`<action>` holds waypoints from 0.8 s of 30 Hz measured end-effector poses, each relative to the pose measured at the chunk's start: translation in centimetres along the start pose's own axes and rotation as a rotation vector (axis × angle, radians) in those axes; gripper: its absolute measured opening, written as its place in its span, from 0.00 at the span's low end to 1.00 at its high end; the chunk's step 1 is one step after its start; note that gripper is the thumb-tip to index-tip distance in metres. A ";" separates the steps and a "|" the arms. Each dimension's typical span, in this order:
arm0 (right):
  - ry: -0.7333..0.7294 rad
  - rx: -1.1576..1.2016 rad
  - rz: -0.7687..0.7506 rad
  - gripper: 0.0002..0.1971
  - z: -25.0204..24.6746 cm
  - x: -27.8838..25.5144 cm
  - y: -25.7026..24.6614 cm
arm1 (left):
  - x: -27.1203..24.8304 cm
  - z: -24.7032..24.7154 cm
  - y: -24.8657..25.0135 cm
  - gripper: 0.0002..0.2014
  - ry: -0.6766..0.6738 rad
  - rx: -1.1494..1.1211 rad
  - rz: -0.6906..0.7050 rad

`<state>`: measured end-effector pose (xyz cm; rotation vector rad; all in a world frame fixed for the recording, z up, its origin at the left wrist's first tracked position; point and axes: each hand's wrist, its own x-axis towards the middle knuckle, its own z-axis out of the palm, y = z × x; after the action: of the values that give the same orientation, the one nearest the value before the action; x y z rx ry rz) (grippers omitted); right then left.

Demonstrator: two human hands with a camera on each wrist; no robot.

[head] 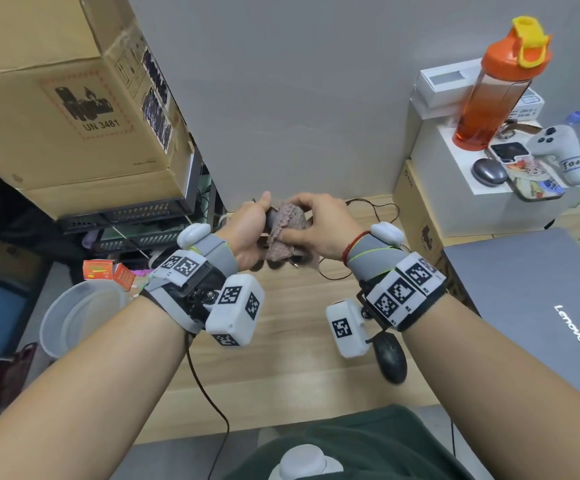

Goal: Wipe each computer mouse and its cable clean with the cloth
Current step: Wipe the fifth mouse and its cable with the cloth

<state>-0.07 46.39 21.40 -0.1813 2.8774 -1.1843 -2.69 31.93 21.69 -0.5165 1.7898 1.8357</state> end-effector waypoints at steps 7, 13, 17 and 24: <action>0.010 0.037 0.040 0.17 -0.5 0.3 0.5 | 0.2 0.5 -1.1 0.27 -0.034 0.106 0.038; 0.024 0.167 0.160 0.15 1.4 1.1 3.0 | -0.2 -0.1 -1.2 0.16 -0.006 0.144 0.038; 0.107 0.266 0.188 0.11 1.1 0.7 5.6 | -0.6 -1.8 -1.1 0.11 0.033 0.293 0.114; 0.075 0.329 -0.053 0.28 -0.5 0.6 4.0 | 0.0 -2.8 -1.8 0.15 -0.127 0.972 0.410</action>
<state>-1.13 49.50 18.96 -0.2079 2.6987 -1.6827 -1.83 29.15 20.13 0.3489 2.5033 0.9419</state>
